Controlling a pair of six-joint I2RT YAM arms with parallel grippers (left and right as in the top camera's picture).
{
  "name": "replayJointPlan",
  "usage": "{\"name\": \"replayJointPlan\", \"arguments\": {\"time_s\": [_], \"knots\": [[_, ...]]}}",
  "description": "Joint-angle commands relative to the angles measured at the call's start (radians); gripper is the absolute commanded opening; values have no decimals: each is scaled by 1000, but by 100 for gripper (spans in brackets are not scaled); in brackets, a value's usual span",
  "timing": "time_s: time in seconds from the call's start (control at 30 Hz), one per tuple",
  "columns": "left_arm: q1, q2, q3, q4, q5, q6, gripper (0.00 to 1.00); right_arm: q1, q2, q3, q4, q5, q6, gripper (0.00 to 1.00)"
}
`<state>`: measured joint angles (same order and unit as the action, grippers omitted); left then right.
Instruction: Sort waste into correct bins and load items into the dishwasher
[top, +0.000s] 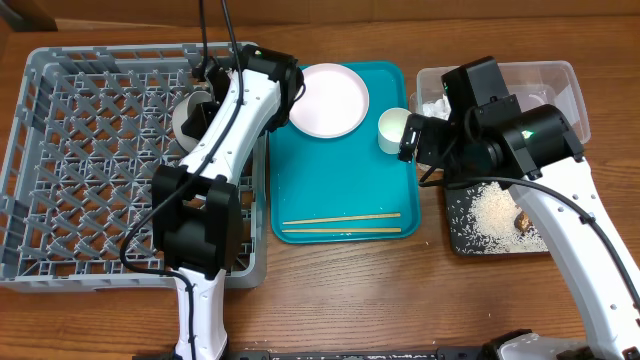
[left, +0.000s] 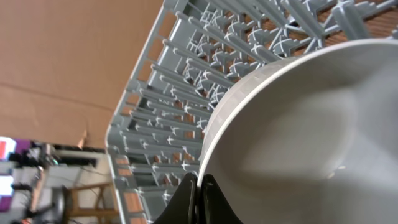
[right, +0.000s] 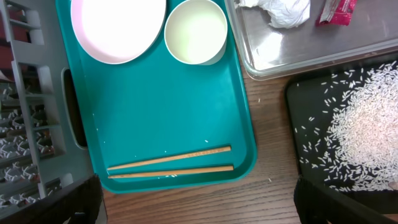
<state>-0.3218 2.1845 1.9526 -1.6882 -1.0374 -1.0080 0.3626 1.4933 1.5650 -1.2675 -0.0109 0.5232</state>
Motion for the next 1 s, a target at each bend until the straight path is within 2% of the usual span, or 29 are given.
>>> {"name": "replayJointPlan", "arguments": {"time_s": [0.0, 0.07, 0.57, 0.83, 0.97], "knots": [[-20, 11, -1, -2, -27, 203, 4, 3, -4, 7, 6, 10, 1, 100], [-24, 11, -1, -2, -31, 269, 4, 3, -4, 7, 6, 10, 1, 100], [-26, -46, -1, -2, -40, 306, 4, 3, -4, 7, 6, 10, 1, 100], [-33, -256, -1, -2, -32, 336, 4, 3, -4, 7, 6, 10, 1, 100], [-48, -370, -1, -2, 16, 309, 4, 3, -4, 7, 6, 10, 1, 100]]}}
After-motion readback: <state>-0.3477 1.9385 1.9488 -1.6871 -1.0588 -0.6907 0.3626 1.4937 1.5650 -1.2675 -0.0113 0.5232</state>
